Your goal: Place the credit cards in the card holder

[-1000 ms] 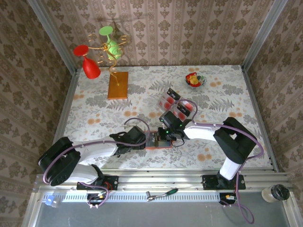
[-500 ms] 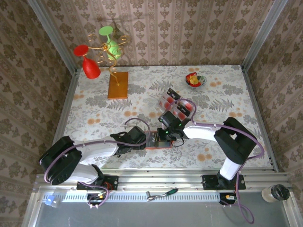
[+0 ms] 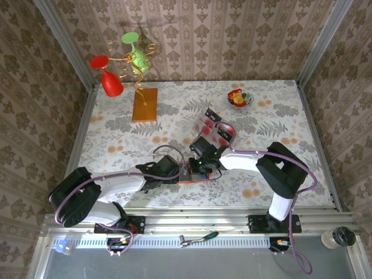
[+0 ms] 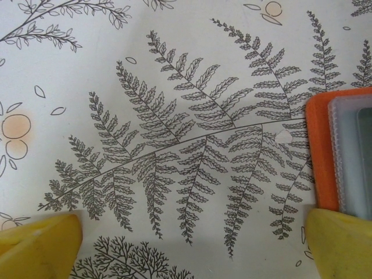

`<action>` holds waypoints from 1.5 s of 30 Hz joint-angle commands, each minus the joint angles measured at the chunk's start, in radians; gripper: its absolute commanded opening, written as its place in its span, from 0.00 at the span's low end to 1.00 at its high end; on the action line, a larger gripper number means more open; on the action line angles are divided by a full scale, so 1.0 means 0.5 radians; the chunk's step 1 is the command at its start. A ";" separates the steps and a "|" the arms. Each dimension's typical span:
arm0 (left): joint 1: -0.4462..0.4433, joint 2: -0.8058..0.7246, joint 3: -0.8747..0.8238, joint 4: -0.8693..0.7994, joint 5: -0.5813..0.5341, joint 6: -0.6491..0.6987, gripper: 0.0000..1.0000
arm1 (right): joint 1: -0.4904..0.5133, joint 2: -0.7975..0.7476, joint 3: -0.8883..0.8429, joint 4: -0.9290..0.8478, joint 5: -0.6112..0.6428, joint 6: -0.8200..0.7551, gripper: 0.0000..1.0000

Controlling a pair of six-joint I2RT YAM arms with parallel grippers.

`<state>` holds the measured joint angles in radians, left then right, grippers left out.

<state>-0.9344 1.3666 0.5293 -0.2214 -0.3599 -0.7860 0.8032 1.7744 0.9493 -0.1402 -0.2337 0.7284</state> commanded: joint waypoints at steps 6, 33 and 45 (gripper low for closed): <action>0.016 0.019 -0.019 0.040 0.046 -0.005 1.00 | 0.046 0.092 0.108 -0.072 -0.019 0.000 0.07; 0.141 0.006 -0.049 0.011 0.080 -0.021 1.00 | 0.016 -0.086 0.131 -0.247 0.111 -0.082 0.08; 0.141 0.032 -0.040 0.029 0.086 -0.008 1.00 | 0.010 -0.026 0.120 -0.233 0.128 -0.092 0.08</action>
<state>-0.8696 1.3476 0.5129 -0.2153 -0.3485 -0.7925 0.8139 1.7561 1.0023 -0.2295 -0.1902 0.7017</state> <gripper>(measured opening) 0.999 0.081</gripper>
